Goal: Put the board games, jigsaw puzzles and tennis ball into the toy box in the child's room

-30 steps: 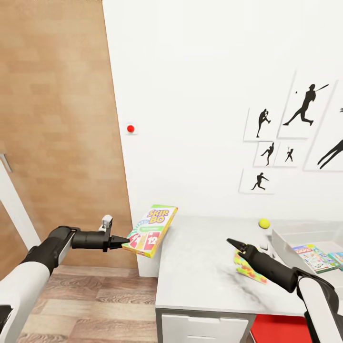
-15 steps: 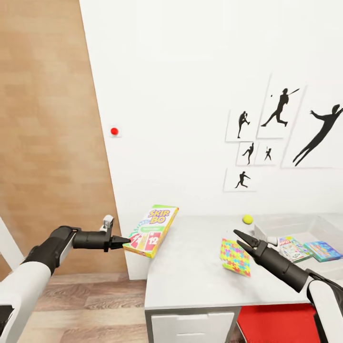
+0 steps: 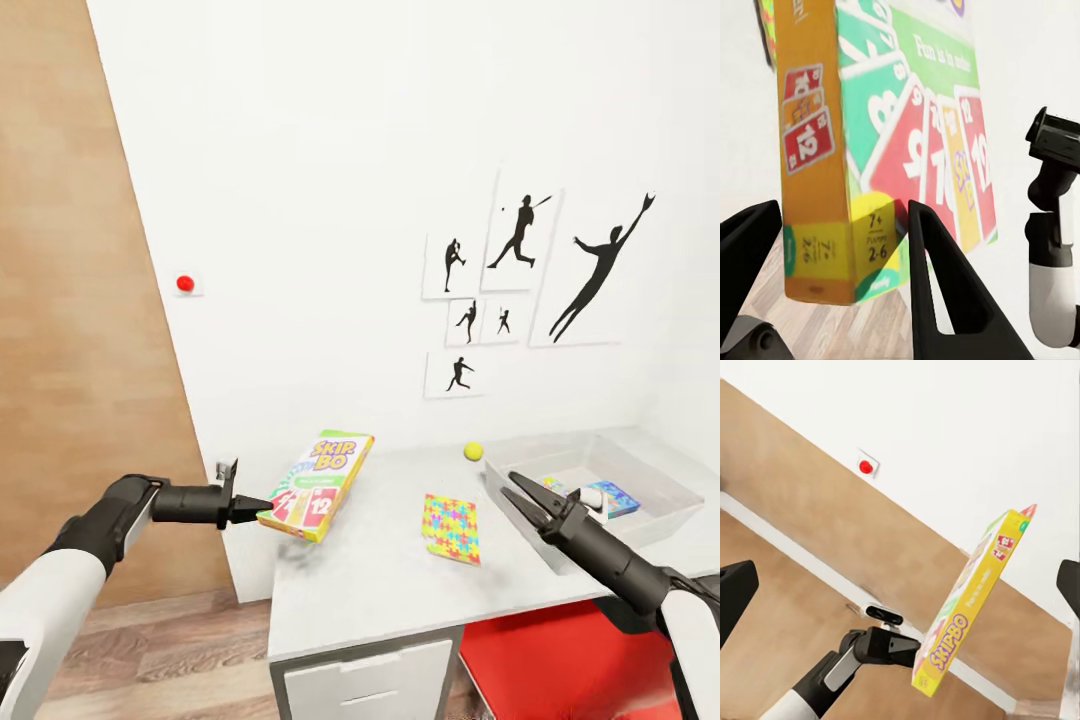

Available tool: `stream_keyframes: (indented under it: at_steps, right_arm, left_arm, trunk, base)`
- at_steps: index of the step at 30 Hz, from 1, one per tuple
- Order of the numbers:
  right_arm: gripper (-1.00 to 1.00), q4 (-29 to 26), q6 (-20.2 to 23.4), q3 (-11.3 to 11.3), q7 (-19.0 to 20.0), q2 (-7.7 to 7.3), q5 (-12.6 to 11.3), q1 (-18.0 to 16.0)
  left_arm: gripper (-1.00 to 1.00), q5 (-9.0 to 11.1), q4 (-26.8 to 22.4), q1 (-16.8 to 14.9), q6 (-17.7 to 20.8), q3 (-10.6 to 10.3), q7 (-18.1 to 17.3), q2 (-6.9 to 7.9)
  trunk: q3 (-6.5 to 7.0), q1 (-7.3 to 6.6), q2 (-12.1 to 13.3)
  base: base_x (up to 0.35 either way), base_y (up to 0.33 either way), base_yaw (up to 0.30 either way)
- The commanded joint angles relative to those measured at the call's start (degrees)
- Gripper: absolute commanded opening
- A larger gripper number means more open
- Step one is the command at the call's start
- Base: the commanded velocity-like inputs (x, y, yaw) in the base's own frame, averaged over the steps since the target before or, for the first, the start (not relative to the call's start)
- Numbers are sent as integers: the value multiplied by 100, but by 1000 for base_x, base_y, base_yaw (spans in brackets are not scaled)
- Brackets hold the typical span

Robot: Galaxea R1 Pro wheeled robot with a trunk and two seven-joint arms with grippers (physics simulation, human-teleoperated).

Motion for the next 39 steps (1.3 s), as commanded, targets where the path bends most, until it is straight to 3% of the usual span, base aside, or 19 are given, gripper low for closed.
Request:
stream_keyframes:
  at_steps: [1, 8, 12, 16, 30, 39]
  right_arm:
    - [100, 3, 25, -42, 25, -3, 12, -8]
    - [100, 19, -109, -234, 32, -23, 18, -9]
    - [100, 45, -492, -267, 165, -223, 14, 64]
    - [100, 72, -629, -276, 404, -283, 20, 99]
    - [100, 93, -691, -275, 462, -291, 33, 108]
    - [100, 110, -692, -290, 470, -291, 344, 108]
  left_arm:
    - [-100, 21, -5, -4, 45, -19, -23, 8]
    - [-100, 21, -9, -4, 15, -20, -22, -4]
    - [-100, 21, -8, -4, 0, -20, -22, -1]
    - [-100, 21, -7, -4, -2, -20, -22, -6]
    - [-100, 21, -10, -4, -70, -22, -22, -6]
    - [-100, 20, -9, -4, -83, -28, -22, 16]
  trunk:
    - [9, -19, 29]
    - [118, -129, 230]
    - [129, -129, 230]
    - [140, -129, 230]
    - [176, -129, 230]
    - [179, -129, 230]
  base:
    - [0, 0, -279]
    - [0, 0, -279]
    - [0, 0, -279]
    - [0, 0, -279]
    - [0, 0, -279]
    - [0, 0, -279]
